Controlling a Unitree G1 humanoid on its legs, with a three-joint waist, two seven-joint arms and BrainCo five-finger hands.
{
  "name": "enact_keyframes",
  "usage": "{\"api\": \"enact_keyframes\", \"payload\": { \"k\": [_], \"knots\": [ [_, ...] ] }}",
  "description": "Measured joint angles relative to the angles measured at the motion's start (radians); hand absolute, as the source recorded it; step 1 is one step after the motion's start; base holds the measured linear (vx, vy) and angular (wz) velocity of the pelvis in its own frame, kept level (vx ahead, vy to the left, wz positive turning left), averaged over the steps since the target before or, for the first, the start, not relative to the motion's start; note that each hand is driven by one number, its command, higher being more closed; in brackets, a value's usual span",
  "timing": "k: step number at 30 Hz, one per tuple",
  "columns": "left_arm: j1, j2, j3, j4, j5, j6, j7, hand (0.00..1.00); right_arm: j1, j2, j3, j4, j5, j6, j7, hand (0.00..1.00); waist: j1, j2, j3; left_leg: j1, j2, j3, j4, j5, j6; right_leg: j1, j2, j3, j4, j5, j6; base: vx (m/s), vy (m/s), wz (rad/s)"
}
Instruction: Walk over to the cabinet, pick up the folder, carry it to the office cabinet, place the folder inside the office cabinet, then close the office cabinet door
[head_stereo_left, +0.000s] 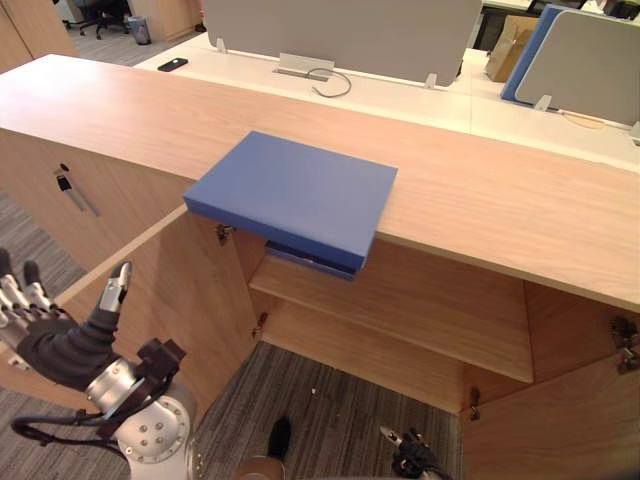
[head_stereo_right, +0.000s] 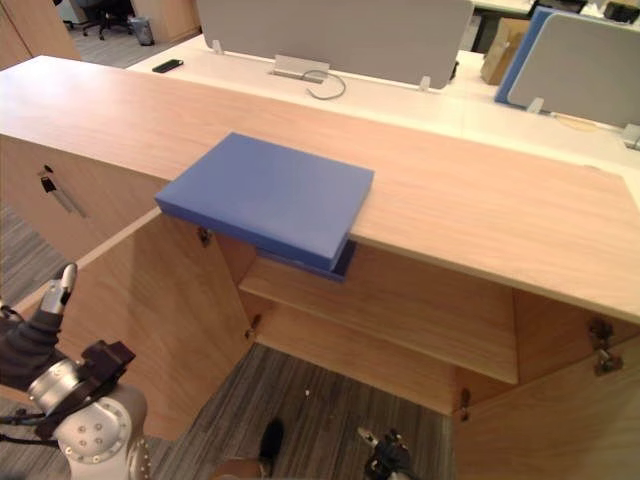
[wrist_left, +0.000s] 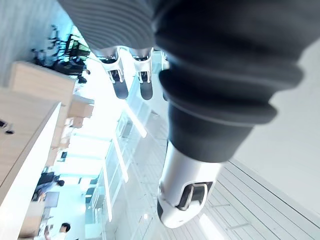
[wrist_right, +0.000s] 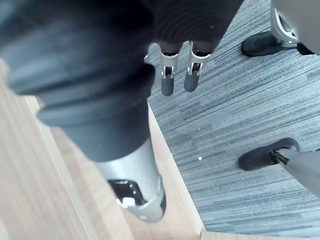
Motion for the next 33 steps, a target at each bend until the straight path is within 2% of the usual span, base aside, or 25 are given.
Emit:
{"api": "enact_keyframes", "payload": {
  "k": [6,8,10,13,15,18,24,33],
  "knots": [
    [-0.038,0.024,0.006,-0.004,0.206,0.042,0.017,0.0,-0.002,0.0,-0.035,0.029,-0.007,-0.007,-0.002,0.0,0.0,-0.006,-0.007,-0.009,-0.001,-0.004,0.0,0.012,-0.001,-0.008,0.006,0.002,0.001,0.005,0.005,0.0,-0.02,0.01],
    [-0.067,0.069,-0.019,-0.002,0.257,0.056,0.015,0.0,-0.008,-0.004,-0.038,0.042,-0.011,-0.011,-0.001,0.0,-0.002,-0.007,-0.007,-0.016,0.003,-0.001,0.0,0.011,-0.002,-0.014,0.008,0.007,-0.004,0.009,0.004,0.0,-0.002,-0.04],
    [-0.114,0.155,-0.05,0.04,0.35,0.073,-0.03,0.0,-0.027,-0.012,-0.038,0.077,-0.019,-0.013,0.009,0.0,-0.003,-0.008,-0.009,-0.015,0.008,0.01,0.0,0.007,-0.007,-0.02,0.008,0.024,-0.011,0.011,0.003,-0.01,-0.004,-0.17],
    [-0.136,0.202,-0.048,0.092,0.407,0.085,-0.06,0.0,-0.039,-0.018,-0.038,0.095,-0.05,-0.014,0.02,0.0,-0.005,-0.009,-0.01,-0.015,0.018,0.024,0.0,0.006,-0.008,-0.031,0.013,0.046,-0.011,0.013,-0.001,-0.01,-0.008,-0.22],
    [-0.159,0.228,-0.045,0.156,0.453,0.114,-0.077,0.0,-0.039,-0.022,-0.038,0.096,-0.054,-0.014,0.028,0.0,-0.008,-0.009,-0.011,-0.014,0.025,0.038,0.0,0.006,-0.009,-0.038,0.021,0.061,-0.011,0.015,-0.005,-0.01,-0.018,-0.21],
    [-0.176,0.261,-0.043,0.206,0.492,0.145,-0.091,0.0,-0.039,-0.032,-0.039,0.106,-0.087,-0.013,0.037,0.0,-0.017,-0.009,-0.015,-0.01,0.036,0.051,0.0,0.004,-0.011,-0.043,0.025,0.081,-0.011,0.016,-0.007,0.0,-0.018,-0.17],
    [-0.244,0.35,-0.044,0.294,0.562,0.172,-0.122,0.0,-0.035,-0.05,-0.038,0.128,-0.129,-0.004,0.047,0.0,-0.033,-0.01,-0.04,0.003,0.043,0.075,0.0,-0.002,-0.019,-0.044,0.025,0.108,-0.012,0.017,-0.008,0.0,-0.003,-0.12],
    [-0.304,0.443,-0.07,0.434,0.638,0.17,-0.177,0.0,-0.033,-0.061,-0.038,0.122,-0.167,0.006,0.055,0.0,-0.048,-0.01,-0.045,0.012,0.059,0.095,0.0,-0.004,-0.02,-0.05,0.035,0.132,-0.019,0.019,-0.023,-0.01,0.003,-0.09]
  ]
}}
